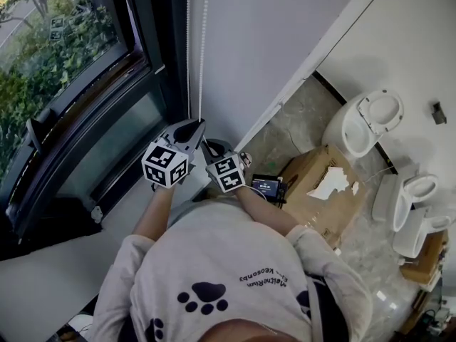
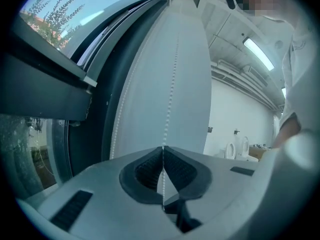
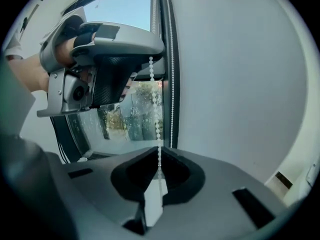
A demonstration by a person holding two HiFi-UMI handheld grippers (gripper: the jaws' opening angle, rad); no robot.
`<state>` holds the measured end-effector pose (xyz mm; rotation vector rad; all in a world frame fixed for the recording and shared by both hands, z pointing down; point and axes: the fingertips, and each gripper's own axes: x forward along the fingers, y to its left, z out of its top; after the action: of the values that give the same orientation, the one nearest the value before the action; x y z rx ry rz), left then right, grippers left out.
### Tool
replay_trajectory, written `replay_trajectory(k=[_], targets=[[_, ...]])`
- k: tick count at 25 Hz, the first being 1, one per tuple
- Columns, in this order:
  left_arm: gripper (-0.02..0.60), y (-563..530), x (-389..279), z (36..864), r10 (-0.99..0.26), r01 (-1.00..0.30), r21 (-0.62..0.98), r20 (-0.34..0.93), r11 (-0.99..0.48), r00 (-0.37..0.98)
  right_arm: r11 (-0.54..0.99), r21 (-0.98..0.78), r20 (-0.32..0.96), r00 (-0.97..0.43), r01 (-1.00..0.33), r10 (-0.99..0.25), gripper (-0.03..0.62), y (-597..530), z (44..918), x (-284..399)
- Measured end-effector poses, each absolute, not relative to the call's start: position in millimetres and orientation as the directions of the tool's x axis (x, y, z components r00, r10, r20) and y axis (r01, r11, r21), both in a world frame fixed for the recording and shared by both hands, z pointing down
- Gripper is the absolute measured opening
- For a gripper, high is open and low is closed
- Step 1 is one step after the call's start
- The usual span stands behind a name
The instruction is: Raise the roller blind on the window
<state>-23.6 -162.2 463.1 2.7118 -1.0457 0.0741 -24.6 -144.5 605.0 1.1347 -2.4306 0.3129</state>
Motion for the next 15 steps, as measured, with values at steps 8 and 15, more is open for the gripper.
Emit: replay_trajectory(k=[8, 15], targets=[[0.015, -162, -24, 463, -0.653, -0.661, 0.202, 0.114, -0.723, 0.749, 0.667, -0.069, 0.417, -0.629, -0.742, -0.657, 0.153, -141, 576, -24], [0.015, -162, -21, 463, -0.645, -0.651, 0.197, 0.103, -0.733, 0.757, 0.645, -0.092, 0.208, -0.648, -0.759, -0.732, 0.152, -133, 453, -3]])
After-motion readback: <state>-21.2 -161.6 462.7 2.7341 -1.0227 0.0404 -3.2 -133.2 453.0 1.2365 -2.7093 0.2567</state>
